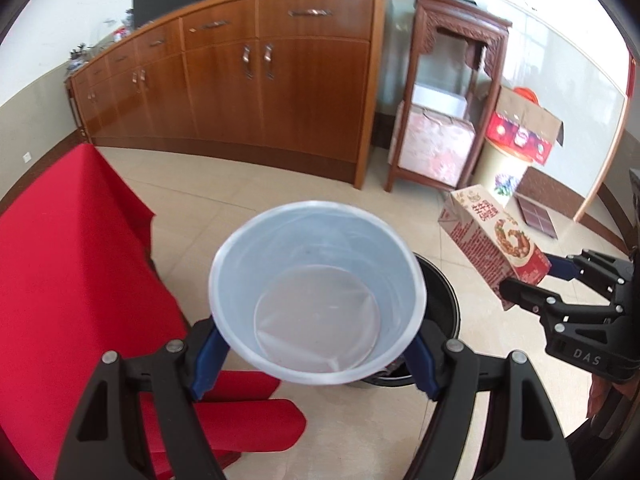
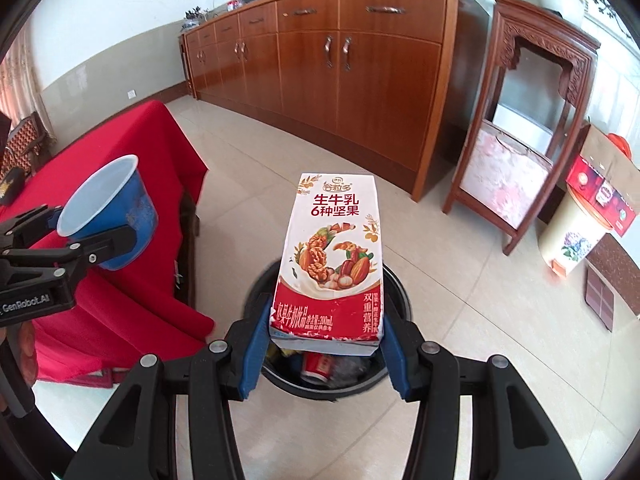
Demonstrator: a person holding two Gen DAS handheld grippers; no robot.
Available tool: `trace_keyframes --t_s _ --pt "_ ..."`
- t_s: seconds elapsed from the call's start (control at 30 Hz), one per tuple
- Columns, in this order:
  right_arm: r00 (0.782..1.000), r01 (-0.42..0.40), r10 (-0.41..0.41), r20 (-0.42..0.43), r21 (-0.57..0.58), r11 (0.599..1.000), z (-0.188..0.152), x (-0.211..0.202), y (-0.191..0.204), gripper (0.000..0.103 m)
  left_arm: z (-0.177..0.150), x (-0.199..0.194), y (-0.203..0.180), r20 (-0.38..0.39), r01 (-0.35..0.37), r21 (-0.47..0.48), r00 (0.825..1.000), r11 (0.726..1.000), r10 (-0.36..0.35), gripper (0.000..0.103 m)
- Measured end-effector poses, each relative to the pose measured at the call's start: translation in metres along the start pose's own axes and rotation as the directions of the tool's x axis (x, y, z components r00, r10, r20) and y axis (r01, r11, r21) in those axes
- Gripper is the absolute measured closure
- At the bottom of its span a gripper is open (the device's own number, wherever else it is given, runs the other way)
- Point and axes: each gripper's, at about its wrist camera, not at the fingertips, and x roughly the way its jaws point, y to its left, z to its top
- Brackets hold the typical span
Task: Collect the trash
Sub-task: 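Carry blue cup and milk carton over the black bin and open both grippers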
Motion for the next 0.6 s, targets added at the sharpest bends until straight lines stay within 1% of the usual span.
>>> trace_keyframes --t_s 0.1,0.23,0.47,0.6 --pt "1.000 0.009 -0.009 -0.025 0.006 1.000 -0.008 0.009 -0.016 0.050 -0.004 0.016 -0.013 -0.031 0.020 0.018 0.999 1.000 -0.020 0.026" --pt "0.998 0.009 -0.010 -0.065 -0.008 1.000 -0.018 0.026 -0.029 0.050 -0.008 0.038 -0.028 -0.073 0.050 0.038 0.996 0.998 -0.047 0.026" --pt "0.990 -0.007 -0.005 -0.141 -0.083 0.997 -0.028 0.068 -0.037 0.050 -0.016 0.085 -0.044 -0.161 0.095 0.053 0.983 0.994 -0.085 0.026" --pt "0.982 -0.037 0.011 -0.191 -0.132 0.991 -0.035 0.097 -0.041 0.050 -0.020 0.110 -0.042 -0.220 0.109 0.040 0.970 0.993 -0.098 0.026"
